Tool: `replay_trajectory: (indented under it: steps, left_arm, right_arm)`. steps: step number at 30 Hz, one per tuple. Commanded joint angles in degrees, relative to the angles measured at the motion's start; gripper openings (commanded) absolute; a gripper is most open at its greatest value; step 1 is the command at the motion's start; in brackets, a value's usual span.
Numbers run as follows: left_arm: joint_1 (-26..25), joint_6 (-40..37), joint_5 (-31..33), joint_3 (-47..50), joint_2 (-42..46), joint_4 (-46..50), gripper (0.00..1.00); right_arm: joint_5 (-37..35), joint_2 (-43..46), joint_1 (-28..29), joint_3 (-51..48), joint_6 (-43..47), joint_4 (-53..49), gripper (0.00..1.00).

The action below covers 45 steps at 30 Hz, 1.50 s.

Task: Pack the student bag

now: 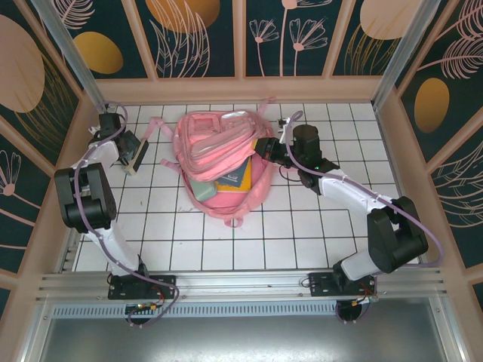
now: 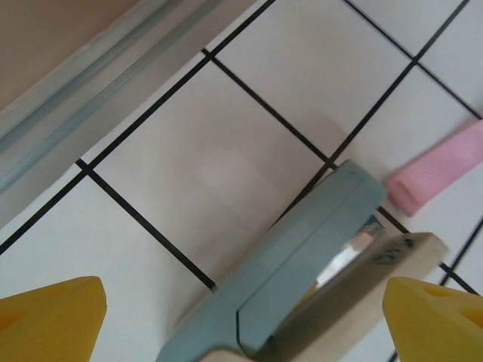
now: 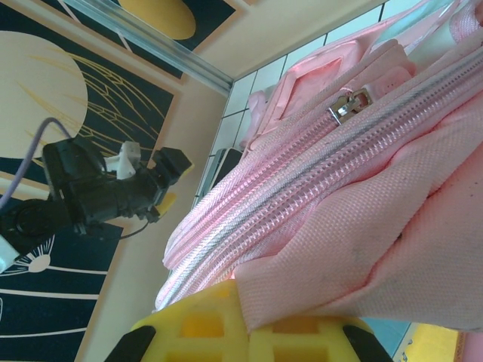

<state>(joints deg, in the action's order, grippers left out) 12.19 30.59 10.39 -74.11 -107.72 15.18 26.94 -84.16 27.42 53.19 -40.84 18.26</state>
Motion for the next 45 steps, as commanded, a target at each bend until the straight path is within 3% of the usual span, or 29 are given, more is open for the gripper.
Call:
replay_trajectory:
  steps: [1, 4, 7, 16, 18, 25, 31, 37, 45]
  left_arm:
    - [1.75, -1.84, -5.39, -2.0, -2.72, -1.38, 0.92]
    - [1.73, -1.68, -10.6, -2.49, -4.64, -2.81, 0.91]
    - [1.79, -0.78, -17.49, -1.25, -5.41, -5.78, 0.83]
    - [1.3, 1.7, -27.61, 3.54, -4.02, -10.27, 0.78]
    - [0.87, 0.72, -25.94, 3.26, -3.14, -9.3, 0.78]
    - [0.51, -5.34, -10.43, -0.01, -1.41, -0.67, 0.73]
    - [-2.96, -9.13, -8.66, 0.54, 1.06, -1.58, 0.64]
    - [-6.65, -12.26, -6.68, -3.01, -2.38, 0.62, 0.43]
    - [-6.82, -13.62, -5.14, -5.18, -6.46, 2.29, 0.42]
  right_arm:
    - [-0.65, 0.96, -0.96, 0.07, -0.01, 5.64, 0.0]
    - [-0.64, 0.76, -0.94, -0.08, -0.19, 5.99, 0.0]
    - [-0.66, 0.67, -0.92, -0.07, -0.27, 6.01, 0.0]
    - [-0.31, 0.41, -0.94, -0.19, -0.57, 6.5, 0.0]
    - [-0.22, 0.32, -0.95, -0.27, -0.7, 6.58, 0.0]
    - [-0.16, 0.56, -0.89, -0.37, -0.86, 6.76, 0.0]
    - [0.04, 0.23, -0.74, -0.28, -1.11, 7.05, 0.0]
    - [0.22, 0.31, -0.68, -0.3, -1.17, 7.05, 0.01]
    - [0.3, 0.23, -0.7, -0.28, -1.24, 7.14, 0.01]
